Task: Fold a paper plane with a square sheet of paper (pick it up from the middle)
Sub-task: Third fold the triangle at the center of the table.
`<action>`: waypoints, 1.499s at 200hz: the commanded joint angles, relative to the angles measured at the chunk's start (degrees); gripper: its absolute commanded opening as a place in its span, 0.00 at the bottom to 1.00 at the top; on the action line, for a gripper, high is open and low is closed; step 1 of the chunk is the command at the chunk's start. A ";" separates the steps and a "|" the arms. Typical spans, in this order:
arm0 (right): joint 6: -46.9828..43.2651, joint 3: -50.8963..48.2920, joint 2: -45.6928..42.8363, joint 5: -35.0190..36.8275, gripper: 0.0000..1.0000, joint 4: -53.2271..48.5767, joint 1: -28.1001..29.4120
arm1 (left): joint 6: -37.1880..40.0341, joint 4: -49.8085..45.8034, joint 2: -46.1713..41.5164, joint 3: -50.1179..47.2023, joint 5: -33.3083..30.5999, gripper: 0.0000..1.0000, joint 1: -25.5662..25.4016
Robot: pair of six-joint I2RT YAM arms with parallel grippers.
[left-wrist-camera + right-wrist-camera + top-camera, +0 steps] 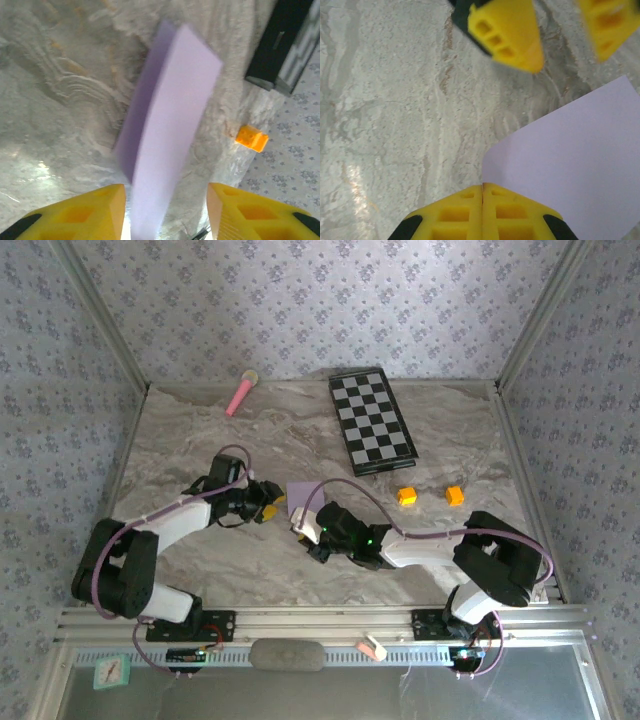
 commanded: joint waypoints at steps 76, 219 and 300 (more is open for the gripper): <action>11.10 -3.17 0.51 -13.69 0.00 6.39 -1.57 | 10.13 -6.46 8.13 10.10 -1.13 0.38 -5.63; 20.38 -4.22 0.70 -3.94 0.00 8.39 -3.01 | 18.48 -17.26 23.93 17.84 -9.27 0.16 -8.17; 25.38 -2.39 3.56 6.54 0.00 4.93 -2.76 | 18.31 -17.26 25.04 18.56 -9.07 0.13 -8.33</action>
